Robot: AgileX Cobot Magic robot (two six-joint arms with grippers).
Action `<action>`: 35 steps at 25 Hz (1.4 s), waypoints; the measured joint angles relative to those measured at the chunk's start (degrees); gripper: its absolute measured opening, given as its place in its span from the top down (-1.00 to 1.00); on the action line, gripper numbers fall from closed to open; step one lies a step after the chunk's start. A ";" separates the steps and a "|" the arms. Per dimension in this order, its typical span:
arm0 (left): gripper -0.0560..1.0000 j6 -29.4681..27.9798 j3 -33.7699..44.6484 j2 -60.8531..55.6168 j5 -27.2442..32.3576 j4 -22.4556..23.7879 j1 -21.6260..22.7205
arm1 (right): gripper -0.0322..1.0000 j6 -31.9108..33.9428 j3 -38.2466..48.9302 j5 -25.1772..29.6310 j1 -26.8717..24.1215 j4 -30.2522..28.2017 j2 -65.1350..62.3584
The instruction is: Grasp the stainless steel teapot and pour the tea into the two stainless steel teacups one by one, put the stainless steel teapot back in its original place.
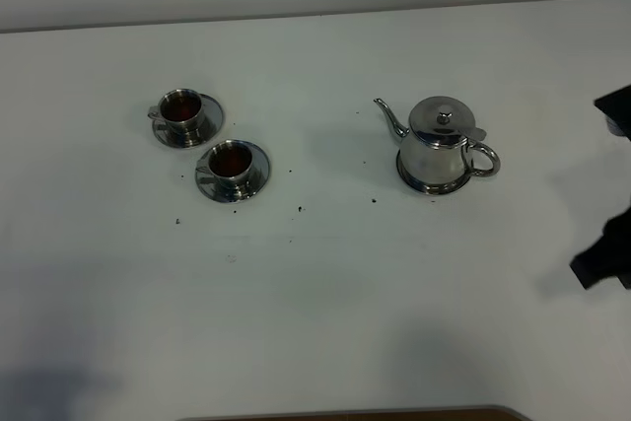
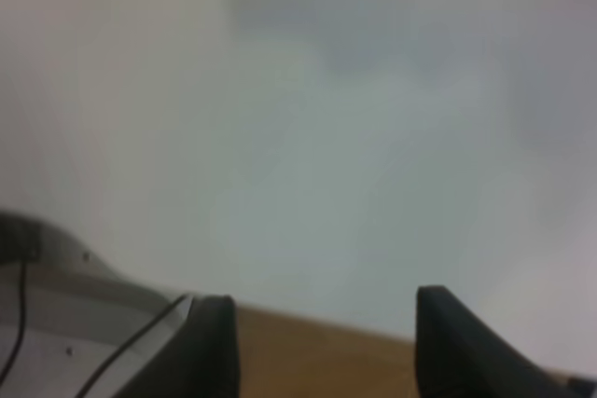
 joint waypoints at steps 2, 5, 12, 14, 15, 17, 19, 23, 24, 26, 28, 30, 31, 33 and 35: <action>-0.21 0.00 0.00 0.00 0.00 0.00 0.00 | 0.10 -0.10 3.58 0.00 0.00 1.12 -5.12; -0.21 0.00 0.00 0.00 0.00 0.00 0.00 | 0.10 -3.53 9.29 -0.35 0.00 3.30 -13.95; -0.21 0.00 0.00 0.00 0.00 0.00 0.00 | 0.10 -12.18 20.94 -3.98 0.00 8.92 -33.42; -0.21 0.00 0.00 0.00 0.00 0.00 0.00 | 0.10 -12.90 22.01 -4.64 0.00 8.92 -36.87; -0.21 0.00 0.00 0.00 0.00 0.00 0.00 | 0.10 -13.01 22.11 -4.96 0.00 8.92 -38.33; -0.21 0.00 0.00 0.00 0.00 0.00 0.00 | 0.10 -13.14 22.11 -5.25 0.00 8.92 -40.04; -0.21 0.00 0.00 0.00 0.00 0.00 0.00 | 0.10 -13.14 22.11 -5.31 0.00 8.92 -40.86; -0.21 -0.06 0.00 0.00 0.00 0.00 0.00 | 0.10 -13.14 22.11 -5.31 0.00 8.92 -40.97; -0.21 -0.06 0.00 0.00 0.00 0.00 0.00 | 0.10 -13.14 22.11 -5.31 0.00 8.92 -41.16; -0.21 -0.06 0.00 0.00 0.00 0.00 0.00 | 0.10 -13.14 22.11 -5.31 -0.92 9.24 -41.47; -0.21 -0.06 0.00 0.00 0.00 0.00 0.00 | 0.10 -13.09 22.13 -5.38 -3.62 9.36 -42.23; -0.21 -0.06 0.00 0.00 0.00 0.00 0.00 | 0.10 -13.09 22.13 -5.43 -7.41 9.40 -43.60; -0.21 -0.06 0.00 0.00 0.00 0.00 0.00 | 0.10 -13.09 22.13 -5.43 -9.77 9.40 -44.33; -0.21 -0.06 0.00 0.00 0.00 0.00 0.00 | 0.10 -13.09 22.13 -5.43 -14.13 9.47 -46.35; -0.21 -0.06 0.00 0.00 0.00 0.00 0.00 | 0.10 -13.09 22.13 -5.37 -18.51 9.52 -48.37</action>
